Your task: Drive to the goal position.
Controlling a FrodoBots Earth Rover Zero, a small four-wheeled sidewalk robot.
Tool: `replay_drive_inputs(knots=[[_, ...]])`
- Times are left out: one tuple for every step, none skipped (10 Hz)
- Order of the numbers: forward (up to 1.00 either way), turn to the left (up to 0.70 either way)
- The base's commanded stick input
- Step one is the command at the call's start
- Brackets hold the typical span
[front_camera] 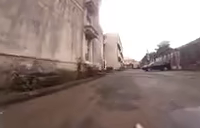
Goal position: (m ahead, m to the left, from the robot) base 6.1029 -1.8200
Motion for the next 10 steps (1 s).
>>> replay_drive_inputs(knots=[[0.70, -0.17], [0.70, -0.17], [0.70, -0.17], [0.70, -0.17], [0.70, -0.17], [0.70, -0.17], [0.70, -0.17], [0.70, -0.17], [0.70, -0.17], [0.70, -0.17]])
